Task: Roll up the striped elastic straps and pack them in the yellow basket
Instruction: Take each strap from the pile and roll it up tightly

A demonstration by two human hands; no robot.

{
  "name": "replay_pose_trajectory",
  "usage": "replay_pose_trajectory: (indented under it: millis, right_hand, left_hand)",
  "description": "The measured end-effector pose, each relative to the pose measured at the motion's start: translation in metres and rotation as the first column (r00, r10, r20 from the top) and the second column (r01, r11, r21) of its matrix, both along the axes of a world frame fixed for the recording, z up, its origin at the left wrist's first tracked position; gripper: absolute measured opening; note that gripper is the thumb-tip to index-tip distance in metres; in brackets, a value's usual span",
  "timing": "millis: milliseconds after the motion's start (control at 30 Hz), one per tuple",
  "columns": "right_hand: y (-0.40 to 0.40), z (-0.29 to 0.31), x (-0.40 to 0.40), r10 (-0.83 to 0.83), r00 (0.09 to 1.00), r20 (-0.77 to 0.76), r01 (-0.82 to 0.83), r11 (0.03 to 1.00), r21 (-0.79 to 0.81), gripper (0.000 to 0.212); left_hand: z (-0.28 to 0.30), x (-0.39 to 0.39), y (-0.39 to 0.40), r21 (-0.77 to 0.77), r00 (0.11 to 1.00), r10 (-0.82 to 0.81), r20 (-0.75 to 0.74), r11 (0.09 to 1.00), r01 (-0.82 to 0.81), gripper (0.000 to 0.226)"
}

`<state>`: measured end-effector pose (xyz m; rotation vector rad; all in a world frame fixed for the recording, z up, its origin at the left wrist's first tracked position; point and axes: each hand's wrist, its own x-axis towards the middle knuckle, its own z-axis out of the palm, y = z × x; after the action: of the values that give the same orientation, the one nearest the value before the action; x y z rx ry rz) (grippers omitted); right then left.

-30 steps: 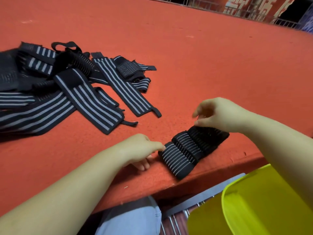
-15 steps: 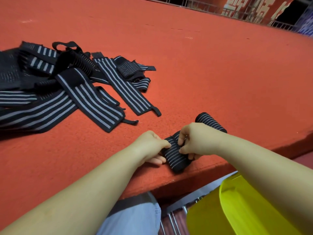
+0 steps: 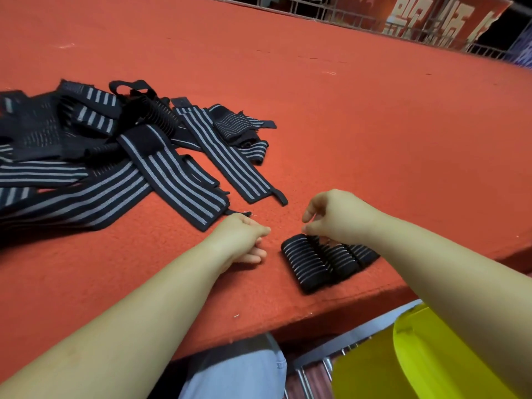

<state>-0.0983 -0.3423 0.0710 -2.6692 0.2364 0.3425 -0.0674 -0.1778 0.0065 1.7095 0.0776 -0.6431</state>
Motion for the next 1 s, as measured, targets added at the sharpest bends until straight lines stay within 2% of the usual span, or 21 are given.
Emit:
replay_pose_trajectory:
  millis: [167,400,600,733,800,867,1000]
  right_hand:
    - [0.051,0.001,0.024,0.105,0.994,0.014,-0.105,0.994,0.039,0.009]
    - [0.156,-0.012,0.06,0.245,0.969,0.035,-0.248,0.959,0.139,0.012]
    - [0.228,-0.024,0.088,0.307,0.947,0.089,-0.319,0.93,0.182,0.007]
    - [0.257,-0.027,0.116,0.246,0.963,0.108,-0.264,0.942,0.207,0.018]
    - [0.269,-0.028,0.13,0.197,0.97,0.141,-0.226,0.946,0.231,0.016]
    - [0.277,-0.032,0.145,0.16,0.971,0.179,-0.196,0.957,0.212,0.006]
    - [0.287,-0.048,0.173,0.123,0.966,0.226,-0.161,0.974,0.16,0.036]
  left_hand:
    - [0.011,0.018,0.058,-0.041,0.985,0.171,0.036,0.985,-0.169,0.008]
    - [0.014,0.031,0.154,0.012,0.919,0.368,0.141,0.928,-0.373,0.005]
    - [0.025,0.04,0.212,-0.055,0.854,0.412,0.317,0.907,-0.417,0.009]
    - [0.034,0.068,0.248,-0.003,0.8,0.402,0.445,0.894,-0.448,0.016]
    - [0.033,0.085,0.261,0.034,0.808,0.398,0.435,0.889,-0.456,0.016]
    - [0.025,0.103,0.265,0.093,0.842,0.376,0.386,0.893,-0.441,0.014]
    - [0.0,0.132,0.257,0.096,0.931,0.33,0.158,0.933,-0.347,0.037]
